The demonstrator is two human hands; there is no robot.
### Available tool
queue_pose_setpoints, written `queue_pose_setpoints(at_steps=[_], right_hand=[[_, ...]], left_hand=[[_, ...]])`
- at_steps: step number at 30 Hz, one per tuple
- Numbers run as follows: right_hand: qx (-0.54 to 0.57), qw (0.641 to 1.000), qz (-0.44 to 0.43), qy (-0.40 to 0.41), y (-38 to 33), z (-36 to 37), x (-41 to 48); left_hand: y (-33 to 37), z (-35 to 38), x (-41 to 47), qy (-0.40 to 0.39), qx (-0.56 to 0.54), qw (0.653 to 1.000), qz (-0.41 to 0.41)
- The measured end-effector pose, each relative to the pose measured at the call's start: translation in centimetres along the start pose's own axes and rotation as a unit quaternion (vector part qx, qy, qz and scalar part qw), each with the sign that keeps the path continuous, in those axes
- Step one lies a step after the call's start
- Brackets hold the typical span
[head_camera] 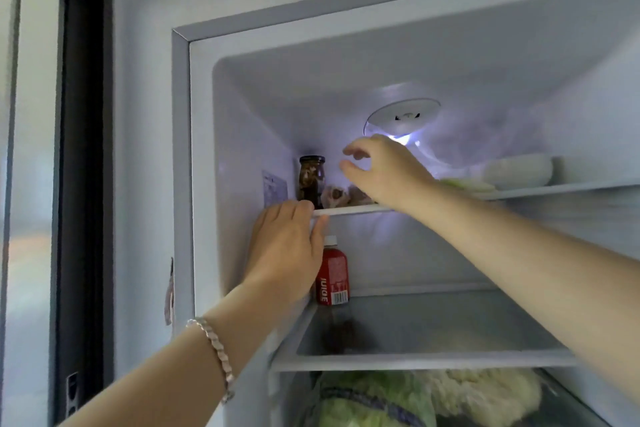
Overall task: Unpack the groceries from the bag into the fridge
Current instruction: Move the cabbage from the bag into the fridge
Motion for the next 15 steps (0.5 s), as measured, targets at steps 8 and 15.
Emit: queue_pose_setpoints(at_steps=[8,15], right_hand=[[0.138,0.970,0.198,-0.021,9.7,-1.6,-19.0],[0.080,0.872,0.354,-0.329,15.5,9.2,-25.1]], left_hand=[[5.5,1.1,-12.7,0.119,-0.347,0.930,-0.019],[5.4,10.1,-20.5,-0.146,-0.344,0.901,-0.223]])
Point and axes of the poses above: each hand's wrist, its own x-axis towards the middle knuckle, its own z-axis out of the palm, y = z × x, the point moved 8 cm from there along x, towards the middle knuckle, and after that the axes turned 13 degrees about z, right-handed, at the moved point
